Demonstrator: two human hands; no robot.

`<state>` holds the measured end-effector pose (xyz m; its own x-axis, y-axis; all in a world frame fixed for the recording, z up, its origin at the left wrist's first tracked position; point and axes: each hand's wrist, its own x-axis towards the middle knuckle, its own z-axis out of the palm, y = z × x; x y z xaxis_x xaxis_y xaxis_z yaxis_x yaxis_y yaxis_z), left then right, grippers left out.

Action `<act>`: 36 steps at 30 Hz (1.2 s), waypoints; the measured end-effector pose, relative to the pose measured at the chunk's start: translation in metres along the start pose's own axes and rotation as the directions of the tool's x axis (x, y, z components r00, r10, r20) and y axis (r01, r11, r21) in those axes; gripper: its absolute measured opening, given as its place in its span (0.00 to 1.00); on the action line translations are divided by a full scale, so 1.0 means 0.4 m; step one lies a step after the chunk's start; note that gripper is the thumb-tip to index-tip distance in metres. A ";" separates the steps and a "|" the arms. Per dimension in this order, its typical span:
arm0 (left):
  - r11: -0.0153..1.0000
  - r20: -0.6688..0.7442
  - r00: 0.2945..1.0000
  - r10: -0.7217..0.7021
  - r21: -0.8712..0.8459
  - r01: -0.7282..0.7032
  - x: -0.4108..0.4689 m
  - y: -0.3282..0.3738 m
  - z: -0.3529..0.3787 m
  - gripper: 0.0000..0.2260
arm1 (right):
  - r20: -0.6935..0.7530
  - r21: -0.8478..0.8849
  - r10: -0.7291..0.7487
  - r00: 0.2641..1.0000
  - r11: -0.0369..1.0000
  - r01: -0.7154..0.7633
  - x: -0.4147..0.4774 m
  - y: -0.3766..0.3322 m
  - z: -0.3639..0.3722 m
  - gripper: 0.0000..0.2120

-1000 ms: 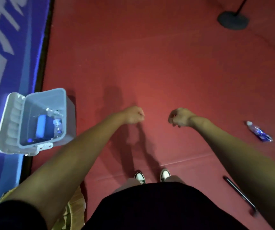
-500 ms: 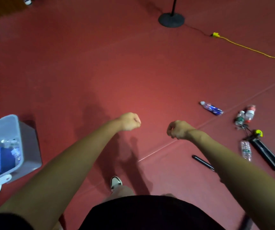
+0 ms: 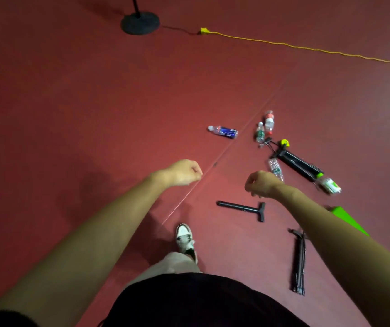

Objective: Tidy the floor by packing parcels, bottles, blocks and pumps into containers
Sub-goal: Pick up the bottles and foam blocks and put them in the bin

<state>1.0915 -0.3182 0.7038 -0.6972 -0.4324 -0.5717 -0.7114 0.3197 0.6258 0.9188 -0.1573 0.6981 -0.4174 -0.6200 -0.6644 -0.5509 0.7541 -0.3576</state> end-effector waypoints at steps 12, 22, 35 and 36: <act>0.969 0.229 0.964 0.138 0.169 -0.178 0.462 0.397 0.009 0.06 | -0.118 0.237 0.306 0.944 0.932 -0.273 0.155 0.327 -0.276 0.09; 0.908 0.387 0.903 0.187 0.282 -0.309 0.755 0.746 0.128 0.09 | -0.130 0.400 0.462 0.877 0.834 -0.380 0.217 0.645 -0.488 0.09; 0.972 0.280 0.953 0.116 0.166 -0.167 1.143 1.101 0.372 0.08 | -0.099 0.462 0.512 0.853 0.783 -0.416 0.435 1.111 -0.741 0.09; 0.977 0.285 0.953 0.104 0.151 -0.152 1.169 1.118 0.385 0.09 | -0.085 0.475 0.520 0.850 0.771 -0.425 0.451 1.137 -0.749 0.10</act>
<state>0.4338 -0.2475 0.6345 -0.7632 -0.1381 -0.6312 -0.6024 0.5052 0.6179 0.3763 0.0090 0.6122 -0.7027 -0.1529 -0.6949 0.0957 0.9475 -0.3052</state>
